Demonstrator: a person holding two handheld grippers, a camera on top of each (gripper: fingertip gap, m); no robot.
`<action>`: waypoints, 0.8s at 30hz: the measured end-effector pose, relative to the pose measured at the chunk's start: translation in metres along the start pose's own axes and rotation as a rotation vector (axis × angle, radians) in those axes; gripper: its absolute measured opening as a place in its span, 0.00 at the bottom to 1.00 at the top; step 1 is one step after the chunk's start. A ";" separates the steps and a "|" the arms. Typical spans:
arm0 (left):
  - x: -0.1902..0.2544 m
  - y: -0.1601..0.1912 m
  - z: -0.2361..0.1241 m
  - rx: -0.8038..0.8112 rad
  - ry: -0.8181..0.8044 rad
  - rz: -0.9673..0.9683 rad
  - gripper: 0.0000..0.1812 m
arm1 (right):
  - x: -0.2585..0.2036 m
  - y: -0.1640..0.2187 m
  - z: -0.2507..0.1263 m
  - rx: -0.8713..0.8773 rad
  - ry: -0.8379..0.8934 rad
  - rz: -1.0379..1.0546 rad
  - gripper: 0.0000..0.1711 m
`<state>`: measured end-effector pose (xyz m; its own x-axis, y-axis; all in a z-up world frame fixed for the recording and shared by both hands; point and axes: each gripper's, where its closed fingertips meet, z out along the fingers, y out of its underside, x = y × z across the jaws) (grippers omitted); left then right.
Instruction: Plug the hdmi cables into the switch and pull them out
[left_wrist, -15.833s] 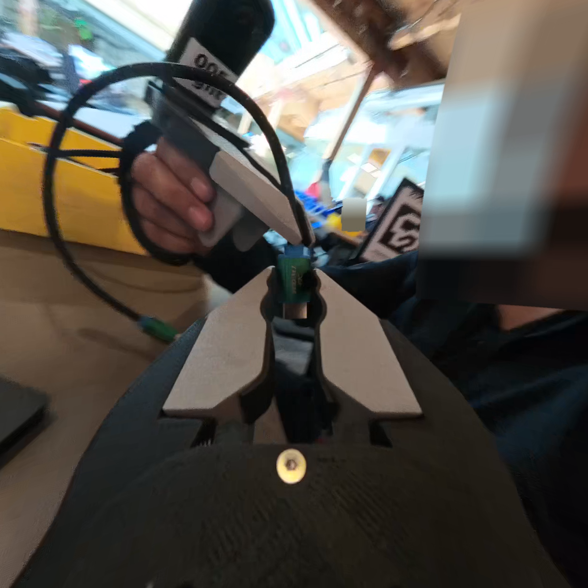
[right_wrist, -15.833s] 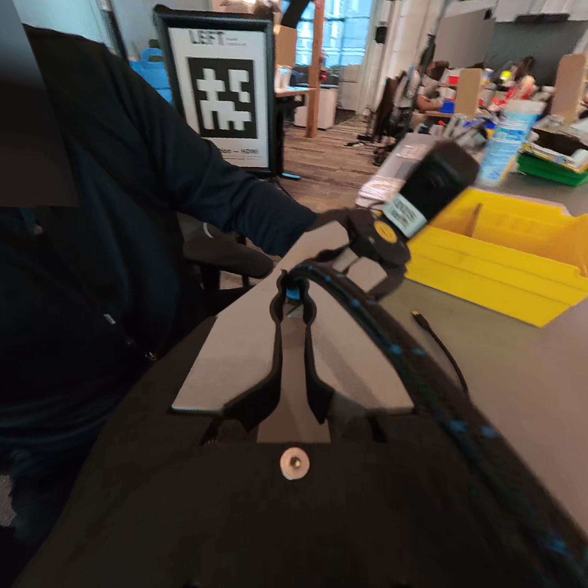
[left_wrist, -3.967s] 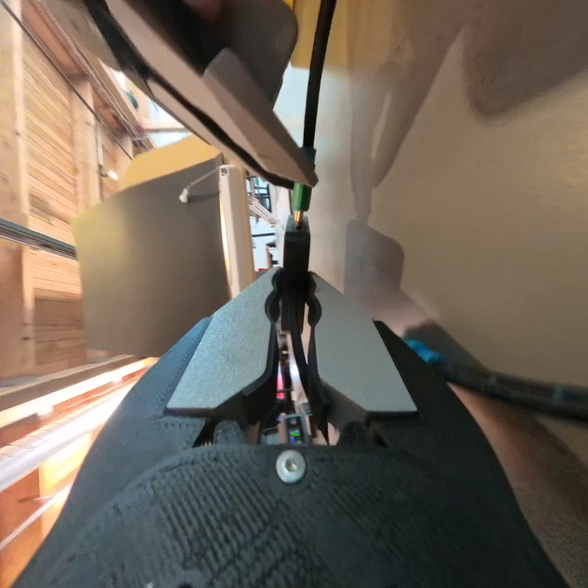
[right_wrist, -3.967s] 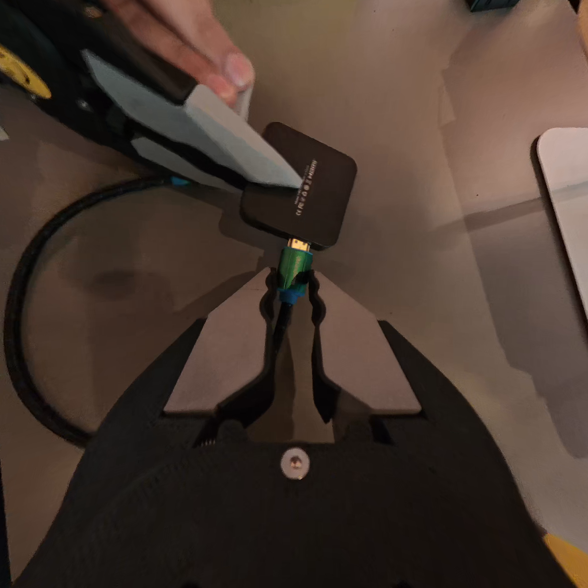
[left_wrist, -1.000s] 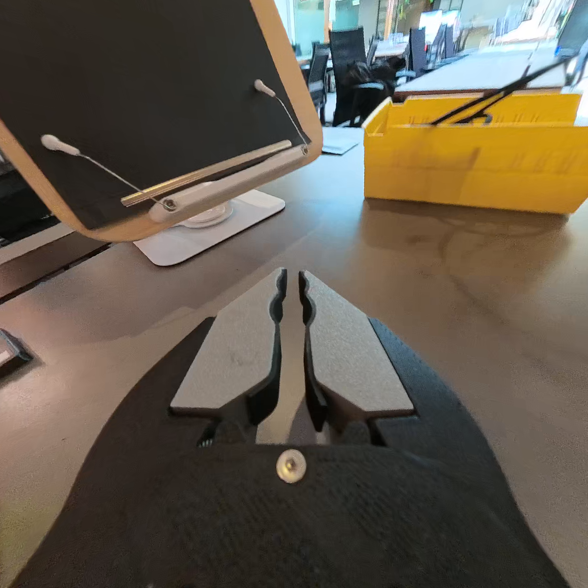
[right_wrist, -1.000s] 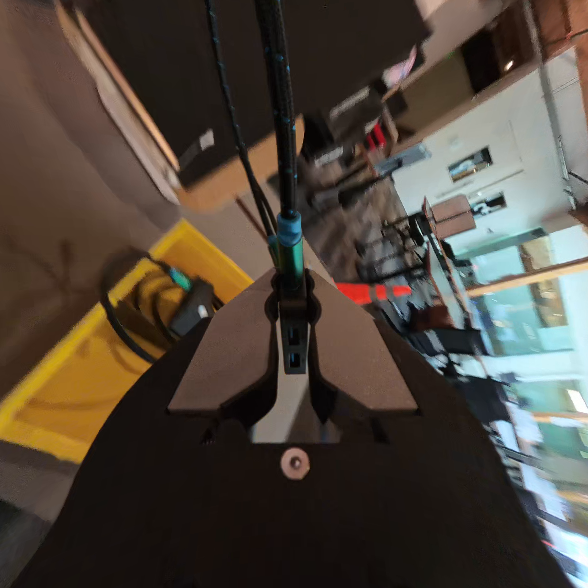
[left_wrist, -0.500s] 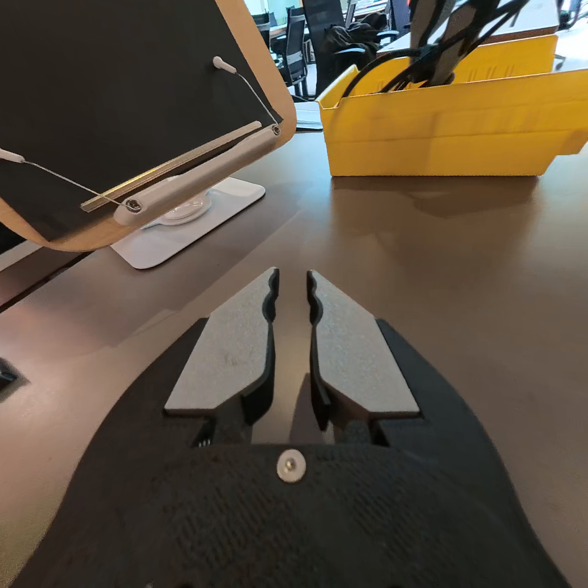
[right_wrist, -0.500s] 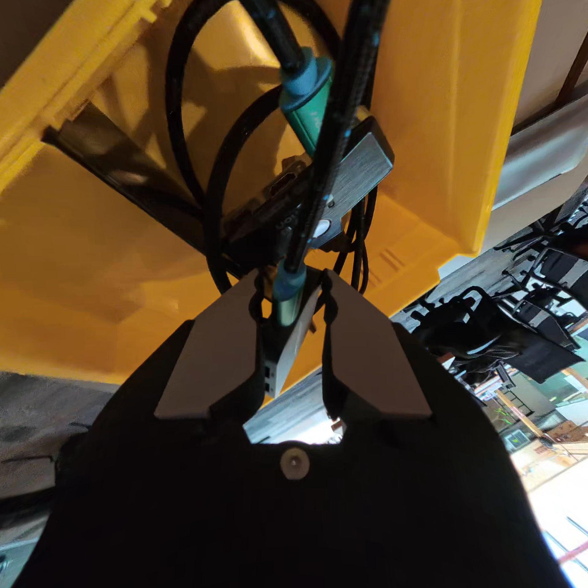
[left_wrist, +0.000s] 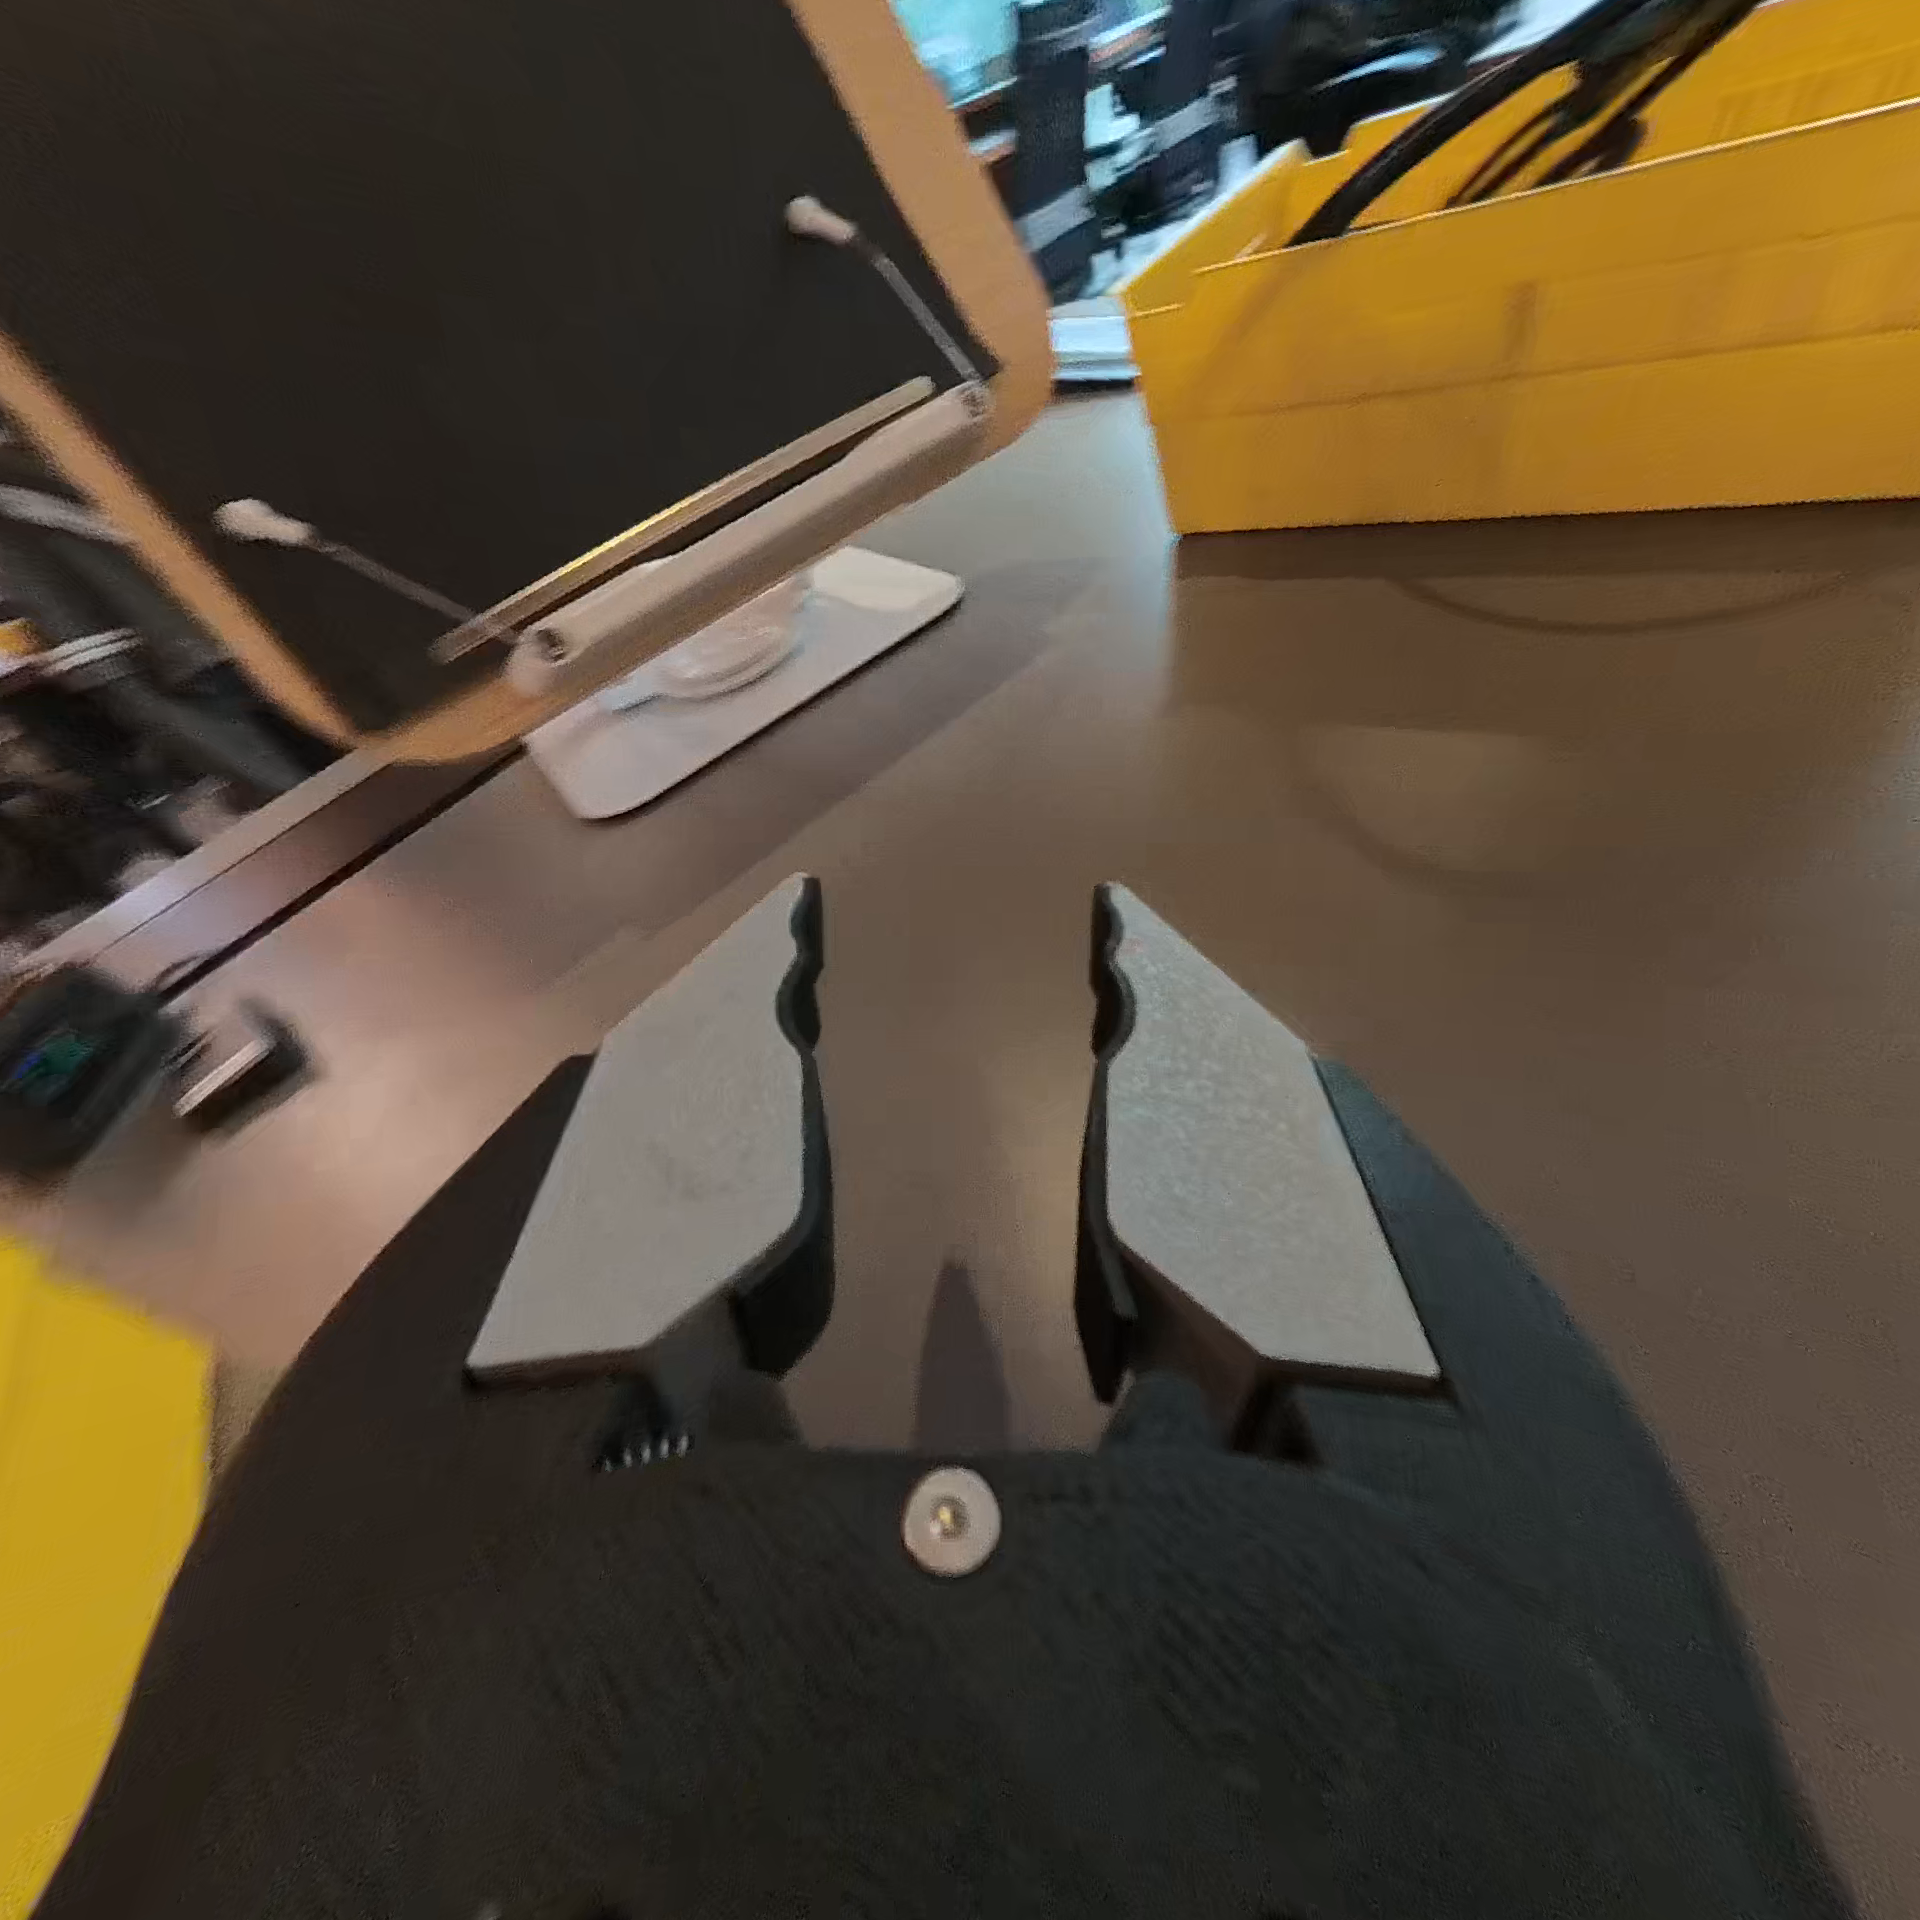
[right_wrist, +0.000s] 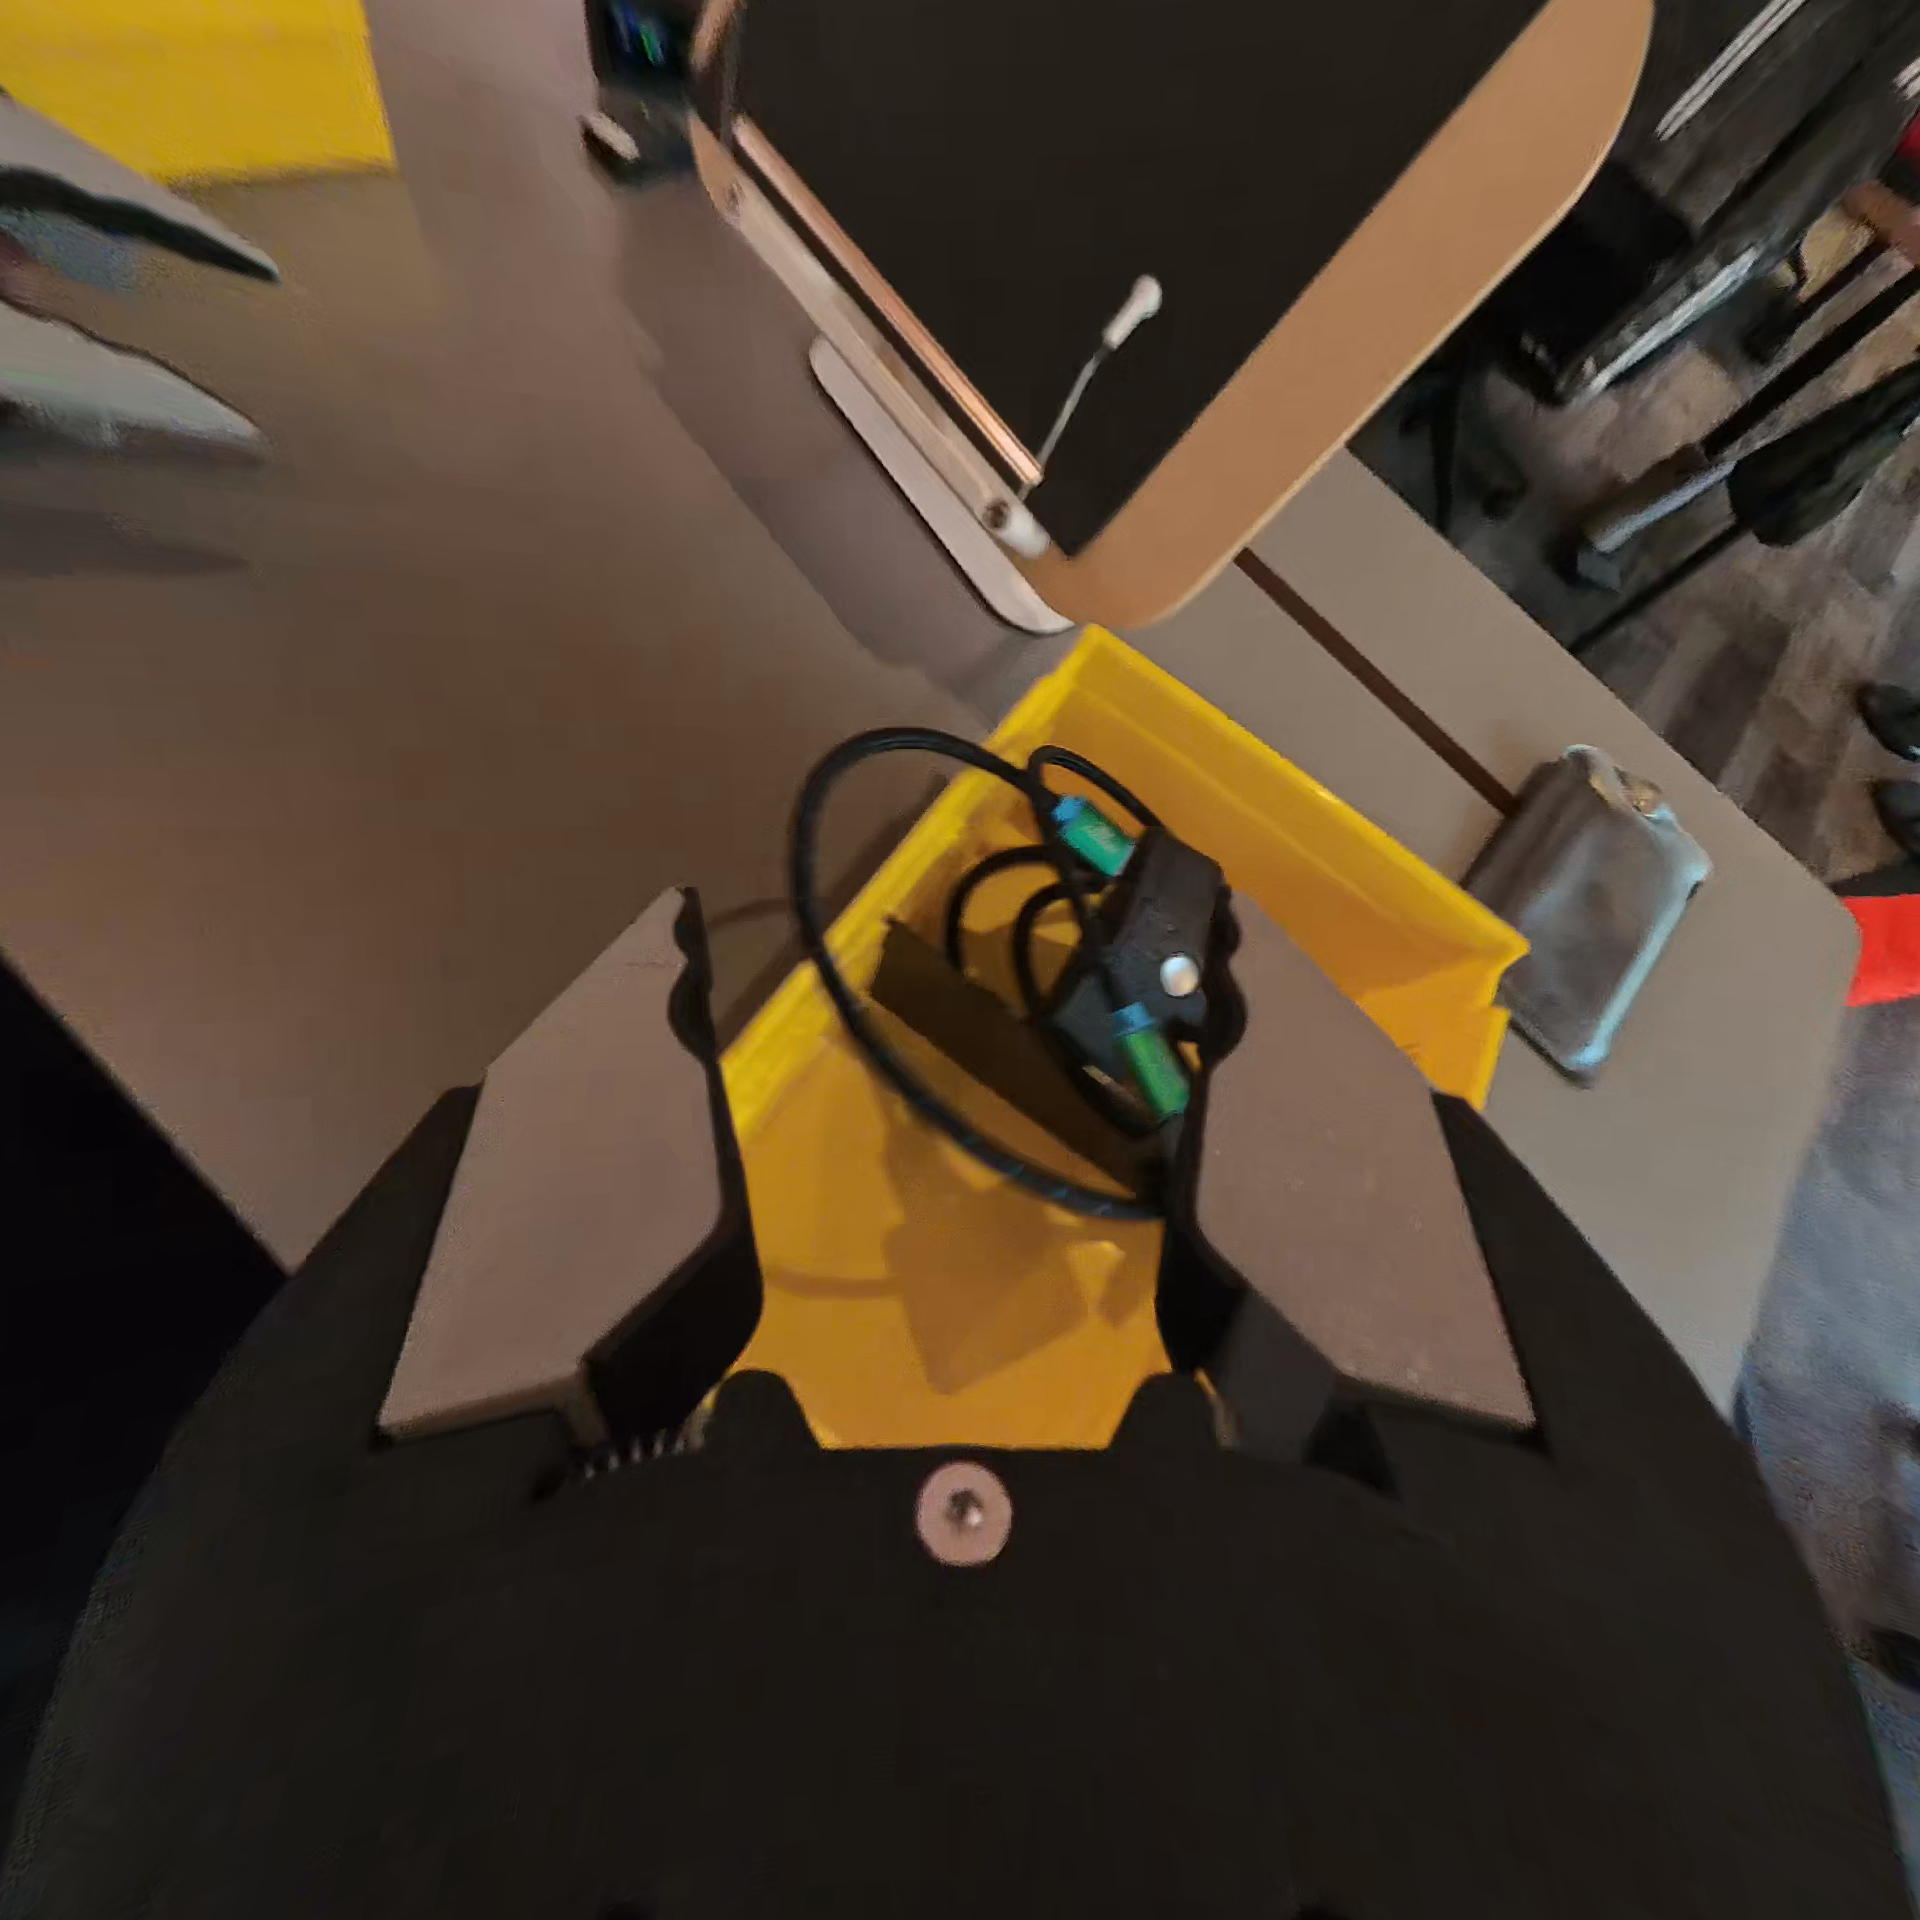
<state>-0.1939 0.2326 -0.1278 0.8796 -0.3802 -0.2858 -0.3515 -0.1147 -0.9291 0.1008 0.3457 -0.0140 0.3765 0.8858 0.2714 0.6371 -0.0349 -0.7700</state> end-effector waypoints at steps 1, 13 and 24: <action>0.001 0.002 -0.013 -0.019 -0.048 -0.006 0.31 | -0.012 0.003 -0.010 0.046 0.003 0.019 0.55; 0.011 0.018 -0.209 -0.077 -0.270 -0.164 0.37 | -0.127 0.078 -0.043 0.329 -0.150 0.184 0.64; -0.026 0.061 -0.237 -0.152 -0.418 -0.178 0.39 | -0.131 0.058 -0.011 0.322 -0.100 0.144 0.60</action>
<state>-0.3141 0.0182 -0.1211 0.9729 0.0556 -0.2244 -0.1994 -0.2895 -0.9362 0.0956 0.2229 -0.0878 0.3696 0.9237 0.1012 0.3318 -0.0295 -0.9429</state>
